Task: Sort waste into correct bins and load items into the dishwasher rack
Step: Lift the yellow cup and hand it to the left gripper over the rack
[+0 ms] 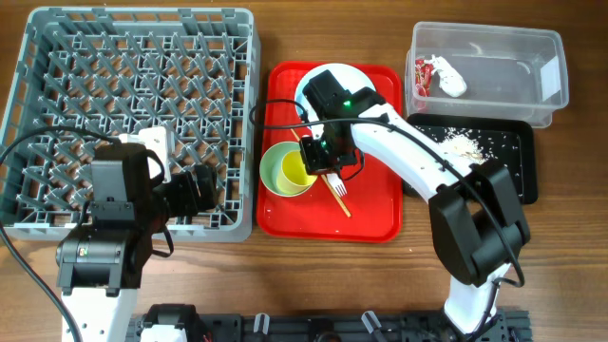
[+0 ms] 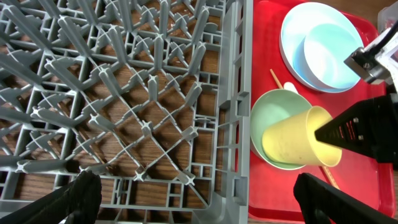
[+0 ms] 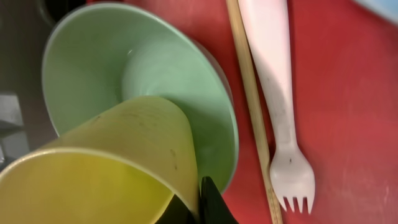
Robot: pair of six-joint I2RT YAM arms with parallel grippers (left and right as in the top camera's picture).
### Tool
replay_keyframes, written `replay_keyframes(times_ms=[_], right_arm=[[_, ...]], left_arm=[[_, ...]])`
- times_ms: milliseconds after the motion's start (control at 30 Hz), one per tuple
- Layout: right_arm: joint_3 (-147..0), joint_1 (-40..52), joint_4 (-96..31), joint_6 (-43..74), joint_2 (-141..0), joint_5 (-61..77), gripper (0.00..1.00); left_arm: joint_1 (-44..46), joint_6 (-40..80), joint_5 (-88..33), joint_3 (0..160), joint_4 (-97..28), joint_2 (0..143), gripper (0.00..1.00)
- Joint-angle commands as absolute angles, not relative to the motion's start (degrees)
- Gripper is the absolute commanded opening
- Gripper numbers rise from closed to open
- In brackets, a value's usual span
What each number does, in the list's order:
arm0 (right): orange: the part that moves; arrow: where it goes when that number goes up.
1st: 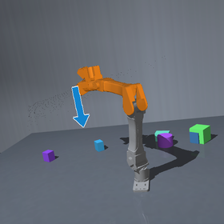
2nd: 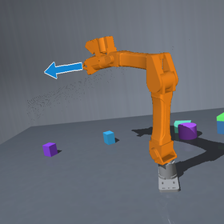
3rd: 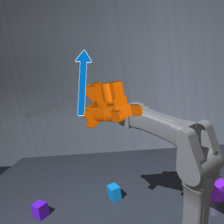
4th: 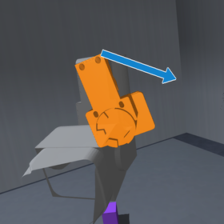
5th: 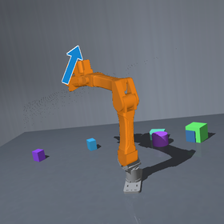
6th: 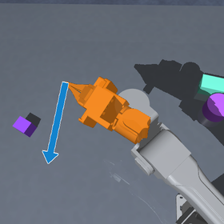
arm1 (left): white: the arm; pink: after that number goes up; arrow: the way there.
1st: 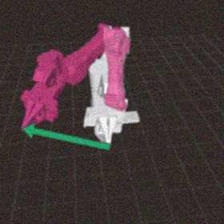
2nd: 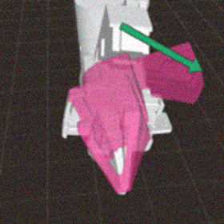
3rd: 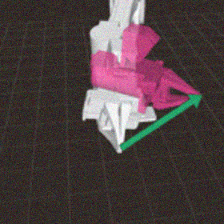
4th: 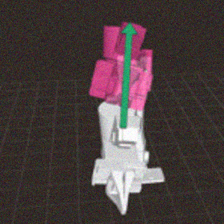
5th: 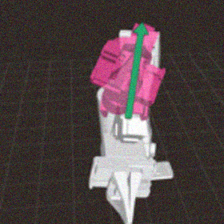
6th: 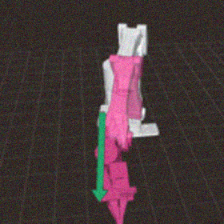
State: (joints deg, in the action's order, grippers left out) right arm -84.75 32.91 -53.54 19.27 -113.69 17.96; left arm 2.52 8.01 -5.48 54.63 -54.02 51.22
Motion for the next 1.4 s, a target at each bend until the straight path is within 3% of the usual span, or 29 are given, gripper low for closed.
replay_keyframes(times_ms=[0,200,333,567,833,1133,1367], right_arm=[[-89.06,30.20,-53.89,19.42,-109.49,19.07,0.04],[-90.59,20.80,-51.44,12.80,-98.65,36.18,0.04],[-90.37,18.02,-50.61,8.78,-98.04,56.10,0.04],[-90.37,18.04,-46.76,9.02,-98.04,75.13,0.04],[-90.37,18.61,-46.74,9.21,-98.04,80.73,0.05],[-90.37,21.71,-46.76,10.66,-98.04,82.59,0.05],[-90.37,23.31,-47.09,10.72,-98.04,82.39,0.05]], left_arm=[[2.72,8.14,-6.00,55.72,-53.84,51.40,1.00],[2.72,8.14,-10.61,55.72,-52.47,51.40,1.00],[2.72,8.14,-27.68,55.72,-43.70,53.21,1.00],[2.72,7.70,-56.18,55.72,-29.26,58.63,1.00],[2.74,7.73,-70.61,55.72,-18.35,59.48,1.00],[2.79,7.92,-71.61,55.72,-15.18,59.48,1.00],[2.79,7.94,-71.61,55.72,-15.18,59.48,0.87]])
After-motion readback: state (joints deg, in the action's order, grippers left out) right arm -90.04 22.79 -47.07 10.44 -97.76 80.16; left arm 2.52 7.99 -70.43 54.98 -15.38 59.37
